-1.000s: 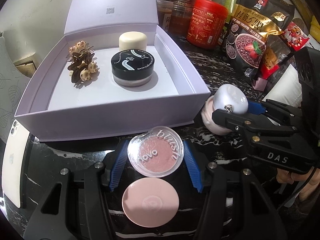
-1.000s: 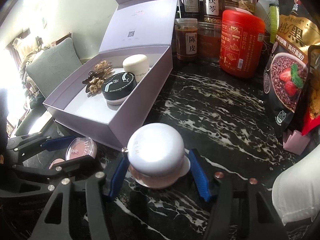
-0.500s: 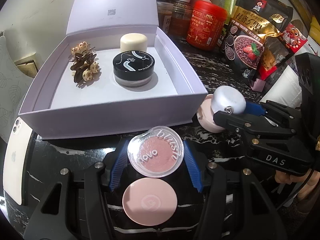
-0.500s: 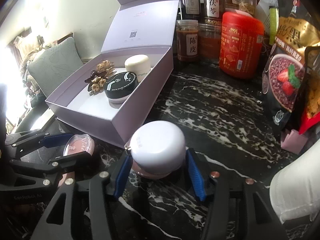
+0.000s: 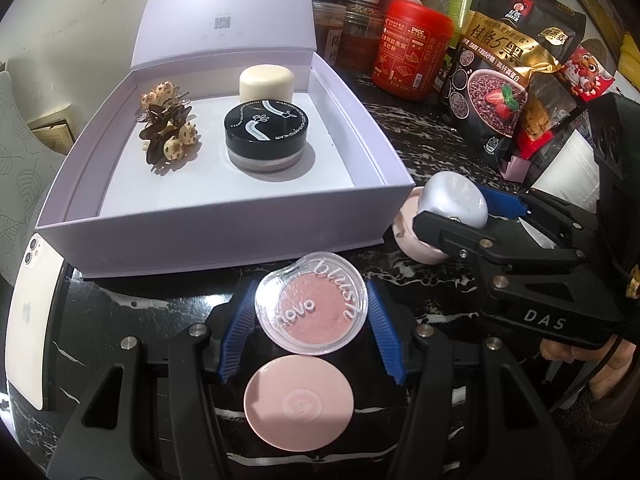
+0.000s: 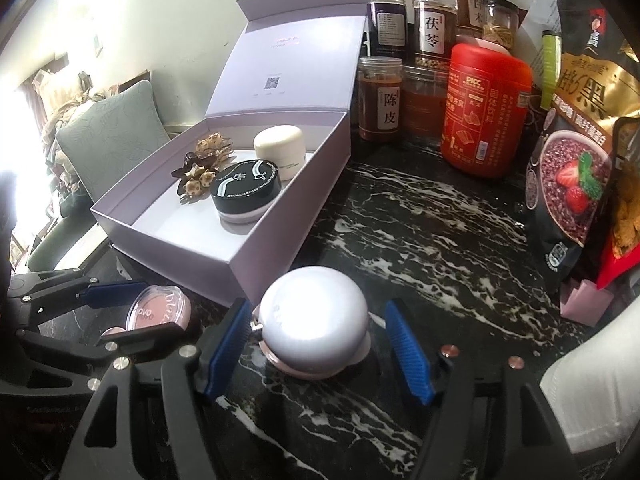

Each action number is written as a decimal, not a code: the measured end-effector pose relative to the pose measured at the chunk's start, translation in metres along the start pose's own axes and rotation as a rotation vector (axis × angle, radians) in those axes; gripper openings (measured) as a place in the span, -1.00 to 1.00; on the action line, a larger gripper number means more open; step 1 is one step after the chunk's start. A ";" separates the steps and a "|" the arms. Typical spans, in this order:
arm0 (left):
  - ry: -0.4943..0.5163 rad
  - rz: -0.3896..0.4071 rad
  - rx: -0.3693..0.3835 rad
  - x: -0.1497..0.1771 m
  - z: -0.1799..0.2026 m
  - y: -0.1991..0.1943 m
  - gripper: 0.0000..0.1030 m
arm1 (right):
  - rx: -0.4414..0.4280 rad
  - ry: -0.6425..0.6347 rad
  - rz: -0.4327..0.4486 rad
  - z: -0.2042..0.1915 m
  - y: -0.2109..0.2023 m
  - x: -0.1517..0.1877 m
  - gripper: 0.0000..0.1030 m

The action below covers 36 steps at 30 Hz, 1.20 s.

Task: Organize objects
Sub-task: 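Grasp the white-and-pink dome item with the right tool, then carry the blush compact with the left tool while the right tool carries the dome item into the box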

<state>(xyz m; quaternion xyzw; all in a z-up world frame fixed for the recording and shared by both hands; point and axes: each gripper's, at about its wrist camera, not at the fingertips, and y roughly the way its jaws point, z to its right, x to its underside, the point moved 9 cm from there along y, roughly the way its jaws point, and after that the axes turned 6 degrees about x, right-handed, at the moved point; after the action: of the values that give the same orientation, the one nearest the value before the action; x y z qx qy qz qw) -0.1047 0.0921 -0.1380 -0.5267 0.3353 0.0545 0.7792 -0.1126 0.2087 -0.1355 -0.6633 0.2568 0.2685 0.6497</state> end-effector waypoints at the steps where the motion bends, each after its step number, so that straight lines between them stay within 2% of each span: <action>1: -0.001 0.000 0.000 0.000 0.000 0.000 0.06 | -0.004 0.001 0.001 -0.001 0.001 0.000 0.32; 2: -0.001 0.001 -0.001 0.000 0.000 0.000 0.06 | -0.010 0.003 0.002 -0.001 0.001 0.000 0.18; 4: -0.001 0.002 -0.002 0.001 0.000 0.000 0.06 | -0.012 -0.002 -0.002 -0.002 0.002 0.001 0.07; 36: 0.019 0.058 -0.006 -0.003 0.003 -0.037 0.06 | -0.007 -0.069 0.022 -0.022 -0.034 0.012 0.07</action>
<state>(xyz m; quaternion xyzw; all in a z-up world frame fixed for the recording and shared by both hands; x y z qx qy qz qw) -0.0896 0.0798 -0.1066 -0.5195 0.3579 0.0731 0.7725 -0.0800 0.1876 -0.1188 -0.6533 0.2405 0.2990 0.6527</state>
